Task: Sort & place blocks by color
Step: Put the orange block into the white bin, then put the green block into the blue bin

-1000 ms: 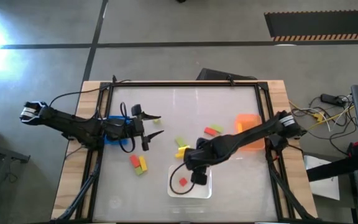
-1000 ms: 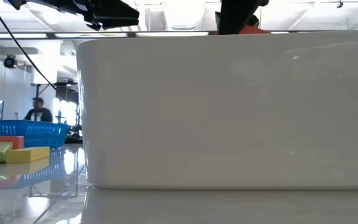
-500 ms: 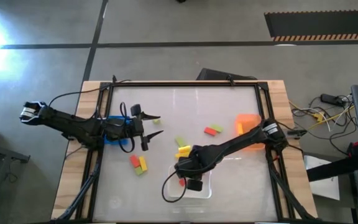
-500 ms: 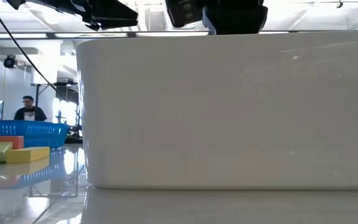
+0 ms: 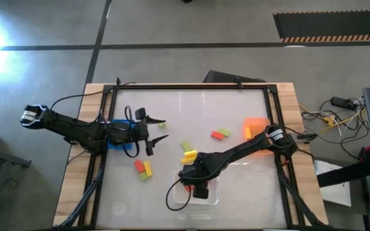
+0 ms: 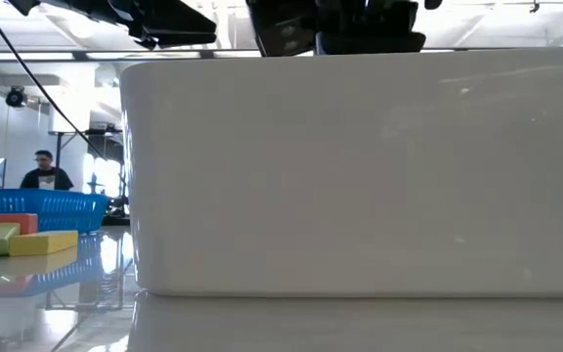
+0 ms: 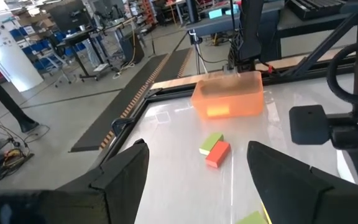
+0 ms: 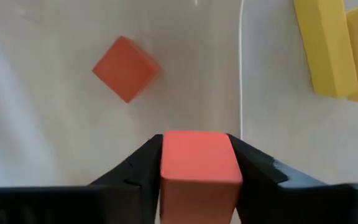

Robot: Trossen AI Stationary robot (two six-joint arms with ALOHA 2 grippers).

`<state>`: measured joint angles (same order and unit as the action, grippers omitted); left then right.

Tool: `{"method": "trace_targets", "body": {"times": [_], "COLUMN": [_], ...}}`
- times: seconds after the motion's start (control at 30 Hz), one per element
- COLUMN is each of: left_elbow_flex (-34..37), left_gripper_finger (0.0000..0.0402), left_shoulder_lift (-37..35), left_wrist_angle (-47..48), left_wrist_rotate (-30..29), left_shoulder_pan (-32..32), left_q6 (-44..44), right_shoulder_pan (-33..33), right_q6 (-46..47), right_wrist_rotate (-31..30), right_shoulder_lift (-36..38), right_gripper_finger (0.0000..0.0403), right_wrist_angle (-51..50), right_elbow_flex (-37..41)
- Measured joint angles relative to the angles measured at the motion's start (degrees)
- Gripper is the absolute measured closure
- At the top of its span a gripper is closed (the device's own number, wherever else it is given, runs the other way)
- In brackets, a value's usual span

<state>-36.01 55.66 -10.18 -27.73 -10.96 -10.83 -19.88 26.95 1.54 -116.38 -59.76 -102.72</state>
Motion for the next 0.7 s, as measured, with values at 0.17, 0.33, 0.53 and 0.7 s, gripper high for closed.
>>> {"method": "trace_targets", "body": {"times": [0.17, 0.33, 0.53, 0.7], "left_elbow_flex": [0.00, 0.00, 0.00, 0.00], "left_gripper_finger": [0.0146, 0.0146, 0.0146, 0.0146], "left_shoulder_lift": [0.00, 0.00, 0.05, 0.45], "left_wrist_angle": [0.31, 0.39, 1.09, 2.85], "left_wrist_rotate": [0.00, 0.00, 0.00, -0.03], "left_shoulder_pan": [0.00, 0.00, 0.00, 0.02], "left_q6": [0.04, 0.99, 3.35, 6.92], "right_shoulder_pan": [-0.10, -0.26, -1.65, -2.31], "right_q6": [-1.00, -2.66, -10.39, -17.06], "right_wrist_rotate": [-0.02, -0.07, -8.57, -15.16], "right_shoulder_lift": [0.04, 1.33, 4.52, 8.85], "right_gripper_finger": [0.0216, 0.0228, 0.0251, 0.0272], "right_wrist_angle": [0.26, -0.11, -0.13, 2.23], "right_elbow_flex": [0.01, 0.02, 0.19, 4.88]}}
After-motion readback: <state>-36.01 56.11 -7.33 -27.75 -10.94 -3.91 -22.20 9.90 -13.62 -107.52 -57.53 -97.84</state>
